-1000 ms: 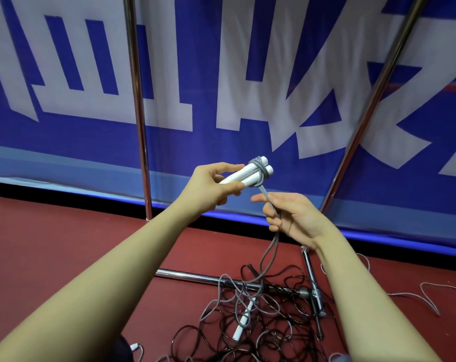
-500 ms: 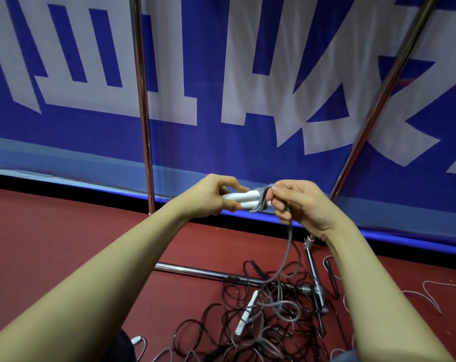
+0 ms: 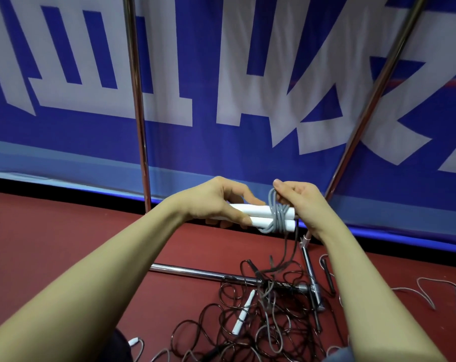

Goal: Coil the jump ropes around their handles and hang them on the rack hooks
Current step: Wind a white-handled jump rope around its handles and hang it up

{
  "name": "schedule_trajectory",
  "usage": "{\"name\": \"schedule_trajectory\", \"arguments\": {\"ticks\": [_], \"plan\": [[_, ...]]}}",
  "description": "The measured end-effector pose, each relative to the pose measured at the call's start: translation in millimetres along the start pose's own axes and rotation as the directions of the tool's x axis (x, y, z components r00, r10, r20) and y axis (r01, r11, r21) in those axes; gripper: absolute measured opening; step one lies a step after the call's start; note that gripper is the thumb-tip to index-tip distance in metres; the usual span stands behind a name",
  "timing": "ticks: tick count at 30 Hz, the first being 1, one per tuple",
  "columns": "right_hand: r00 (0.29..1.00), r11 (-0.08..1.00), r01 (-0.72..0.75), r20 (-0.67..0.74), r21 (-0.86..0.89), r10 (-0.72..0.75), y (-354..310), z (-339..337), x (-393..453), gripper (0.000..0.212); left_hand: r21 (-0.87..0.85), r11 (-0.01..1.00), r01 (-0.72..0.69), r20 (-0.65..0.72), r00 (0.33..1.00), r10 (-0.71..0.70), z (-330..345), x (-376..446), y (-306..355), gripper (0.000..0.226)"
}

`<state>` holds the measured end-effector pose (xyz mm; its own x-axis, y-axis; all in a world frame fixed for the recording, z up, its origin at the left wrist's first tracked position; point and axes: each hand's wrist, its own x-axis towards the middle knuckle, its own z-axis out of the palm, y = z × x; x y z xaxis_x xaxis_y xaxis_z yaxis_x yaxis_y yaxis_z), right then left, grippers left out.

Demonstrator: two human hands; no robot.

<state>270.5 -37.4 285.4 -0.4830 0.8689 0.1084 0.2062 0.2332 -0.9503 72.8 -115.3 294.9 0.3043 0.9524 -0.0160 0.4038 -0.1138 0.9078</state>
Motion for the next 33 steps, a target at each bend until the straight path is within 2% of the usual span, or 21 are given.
{"name": "schedule_trajectory", "arguments": {"ticks": [5,7,12,15,18,24,29,33], "plan": [[0.997,0.996,0.014,-0.080,0.092,-0.007,4.7,3.1,3.7,0.027,-0.155,0.984,-0.086,-0.166,0.984,0.060,-5.2,-5.1,11.2,0.030],[0.997,0.991,0.025,-0.069,0.129,-0.016,6.3,8.0,5.9,0.029,-0.228,0.966,-0.124,-0.252,0.966,0.064,-2.8,-3.2,12.2,0.029],[0.999,0.973,-0.039,0.043,0.229,0.030,9.4,13.6,8.3,0.033,-0.360,0.926,-0.119,-0.379,0.925,-0.028,9.0,6.2,9.4,0.033],[0.992,0.950,-0.084,0.118,0.302,0.050,13.2,12.4,5.9,0.033,-0.356,0.930,-0.089,-0.447,0.890,-0.086,7.0,11.0,4.5,0.034],[0.980,0.947,-0.121,0.188,0.299,0.066,12.9,10.6,2.3,0.034,-0.349,0.936,-0.053,-0.490,0.861,-0.134,4.5,13.4,-3.5,0.032],[0.944,0.956,-0.133,0.328,0.260,0.043,8.1,9.2,-2.3,0.025,-0.191,0.981,0.022,-0.524,0.843,-0.121,3.0,15.8,-20.4,0.025],[0.907,0.992,-0.063,0.421,0.106,0.013,4.5,4.8,-4.2,0.009,-0.035,0.997,0.068,-0.502,0.862,-0.076,0.2,19.1,-37.2,0.028],[0.911,0.987,-0.059,0.412,0.152,-0.009,0.6,6.3,-2.8,0.015,0.149,0.982,0.120,-0.473,0.880,-0.036,-5.0,18.2,-45.1,0.025]]}}
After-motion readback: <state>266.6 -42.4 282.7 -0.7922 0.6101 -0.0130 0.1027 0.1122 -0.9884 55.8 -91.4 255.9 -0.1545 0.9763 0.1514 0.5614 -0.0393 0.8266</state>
